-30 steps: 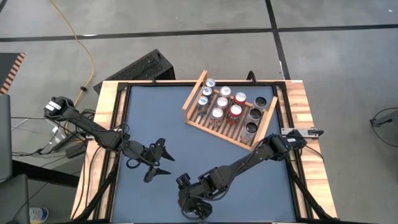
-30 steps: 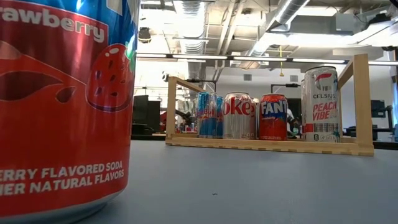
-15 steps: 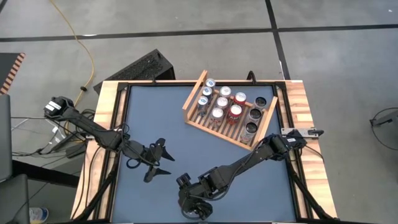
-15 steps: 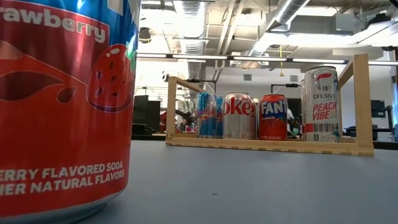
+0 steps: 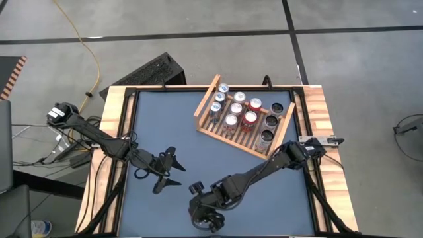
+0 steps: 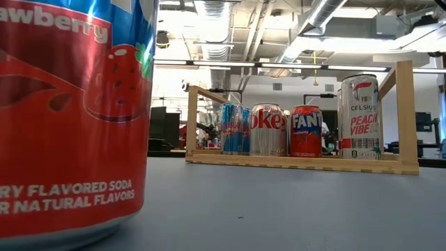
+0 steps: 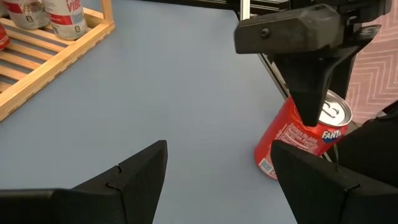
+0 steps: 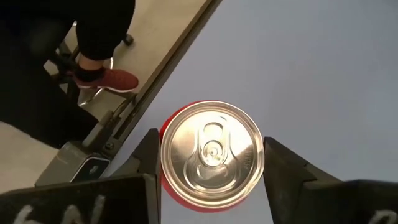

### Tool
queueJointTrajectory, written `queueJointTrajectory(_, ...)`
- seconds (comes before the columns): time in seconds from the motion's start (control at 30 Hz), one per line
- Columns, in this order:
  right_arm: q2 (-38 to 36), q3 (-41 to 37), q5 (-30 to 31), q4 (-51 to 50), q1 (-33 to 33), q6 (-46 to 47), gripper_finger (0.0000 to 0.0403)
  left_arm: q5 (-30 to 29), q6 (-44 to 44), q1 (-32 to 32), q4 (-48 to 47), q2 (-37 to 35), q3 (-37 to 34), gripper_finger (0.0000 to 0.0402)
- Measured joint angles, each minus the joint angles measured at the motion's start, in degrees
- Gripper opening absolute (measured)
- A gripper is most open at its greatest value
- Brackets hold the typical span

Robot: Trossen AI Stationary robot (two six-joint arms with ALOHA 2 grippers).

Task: Place canned beverage on shelf
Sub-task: Put the red soda can aligned with the other red soda cans on the shelf

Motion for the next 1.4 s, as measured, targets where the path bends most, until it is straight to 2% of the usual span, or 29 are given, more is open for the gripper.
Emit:
queueJointTrajectory(0.37, -0.2, 0.1, 4.7, -4.2, -1.1, 8.8, 0.0172, 0.0, -0.1, 0.0, 0.0, 0.0, 0.0, 0.0275)
queueJointTrajectory(0.67, -1.1, 0.0, 8.7, -8.9, -1.4, 11.2, 0.0172, 0.0, -0.3, 0.0, 0.0, 0.0, 0.0, 0.0275)
queueJointTrajectory(0.9, -2.6, -0.1, 12.4, -18.0, -3.3, 15.1, 0.0173, 0.2, -0.7, 0.0, 0.0, 0.0, 0.0, 0.0275)
queueJointTrajectory(1.4, -4.9, -0.3, 14.0, -29.7, -4.7, 17.5, 0.0173, 0.2, -0.9, -3.0, -0.2, 0.0, 0.0, 0.0275)
